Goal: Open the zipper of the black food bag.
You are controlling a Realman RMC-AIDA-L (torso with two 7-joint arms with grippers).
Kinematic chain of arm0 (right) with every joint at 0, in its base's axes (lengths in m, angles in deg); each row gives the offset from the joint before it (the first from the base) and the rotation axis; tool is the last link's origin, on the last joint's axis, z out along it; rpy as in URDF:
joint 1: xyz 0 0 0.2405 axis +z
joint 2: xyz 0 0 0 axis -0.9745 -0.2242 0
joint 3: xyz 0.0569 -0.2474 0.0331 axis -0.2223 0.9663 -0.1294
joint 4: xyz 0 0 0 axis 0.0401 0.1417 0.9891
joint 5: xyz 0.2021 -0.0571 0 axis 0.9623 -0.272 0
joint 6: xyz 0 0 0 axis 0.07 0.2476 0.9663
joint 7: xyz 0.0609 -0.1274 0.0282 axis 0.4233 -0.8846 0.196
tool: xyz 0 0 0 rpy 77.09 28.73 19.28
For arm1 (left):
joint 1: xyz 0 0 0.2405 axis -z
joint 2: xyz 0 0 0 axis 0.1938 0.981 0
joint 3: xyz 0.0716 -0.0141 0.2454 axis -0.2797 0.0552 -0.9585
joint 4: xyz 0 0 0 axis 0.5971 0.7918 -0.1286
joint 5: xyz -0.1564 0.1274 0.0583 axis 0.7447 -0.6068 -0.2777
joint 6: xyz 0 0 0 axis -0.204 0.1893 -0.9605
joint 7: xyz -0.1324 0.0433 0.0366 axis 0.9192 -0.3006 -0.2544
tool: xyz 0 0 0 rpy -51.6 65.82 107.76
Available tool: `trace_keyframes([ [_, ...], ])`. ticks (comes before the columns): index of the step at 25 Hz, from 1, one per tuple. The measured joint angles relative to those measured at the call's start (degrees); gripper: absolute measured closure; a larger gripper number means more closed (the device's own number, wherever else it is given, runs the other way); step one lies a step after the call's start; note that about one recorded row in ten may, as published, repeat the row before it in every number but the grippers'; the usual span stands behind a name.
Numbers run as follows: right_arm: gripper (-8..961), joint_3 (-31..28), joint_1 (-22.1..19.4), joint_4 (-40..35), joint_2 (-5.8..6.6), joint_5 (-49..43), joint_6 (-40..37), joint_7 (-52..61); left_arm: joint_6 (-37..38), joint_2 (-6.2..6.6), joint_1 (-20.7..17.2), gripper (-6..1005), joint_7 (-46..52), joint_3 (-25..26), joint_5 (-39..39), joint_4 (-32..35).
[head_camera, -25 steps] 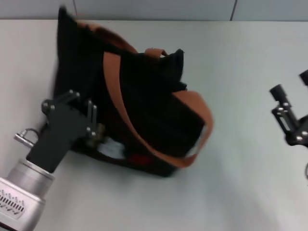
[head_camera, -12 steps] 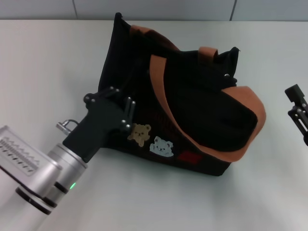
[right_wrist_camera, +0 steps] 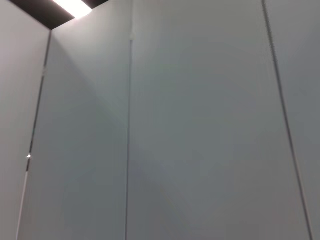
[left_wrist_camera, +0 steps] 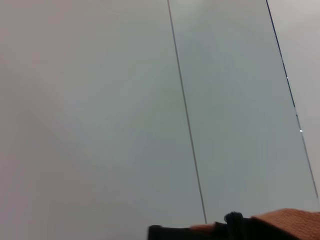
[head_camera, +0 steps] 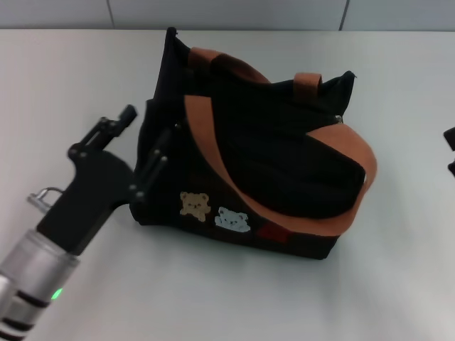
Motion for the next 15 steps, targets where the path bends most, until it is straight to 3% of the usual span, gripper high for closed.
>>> trace_keyframes([
  [2,242,-0.19,0.08,-0.9,0.03,0.14,-0.59,2.21,2.9,0.03,-0.33,533,3.9,-0.2,-0.11,3.25],
  [4,240,-0.02,0.49,-2.77,0.08,0.08,-1.66,5.32,10.1,0.11,-0.62,454,12.21,-3.29,-0.15,11.73],
  [5,239,0.67,0.95,-4.92,0.1,-0.45,-2.24,8.01,10.1,0.11,-0.62,416,12.21,-3.29,-0.15,11.73],
  [7,238,3.02,1.94,-9.68,0.11,-2.65,-3.12,13.3,13.61,0.22,-0.68,340,16.45,-6.52,-0.18,16.97],
  [8,238,7.07,2.79,-15.16,0.13,-6.1,-4.54,17.66,15.34,0.29,-0.77,302,18.79,-8.13,-0.19,19.47],
  [10,202,8.8,2.97,-16.94,0.12,-7.53,-5.59,18.54,19.37,0.42,-1.14,226,23.58,-11.73,-0.18,24.33],
  [15,113,14.69,3.58,-21.94,0.14,-12.4,-9.09,21.16,23.94,1.92,-1.14,193,33.24,-23.61,-0.04,29.21],
])
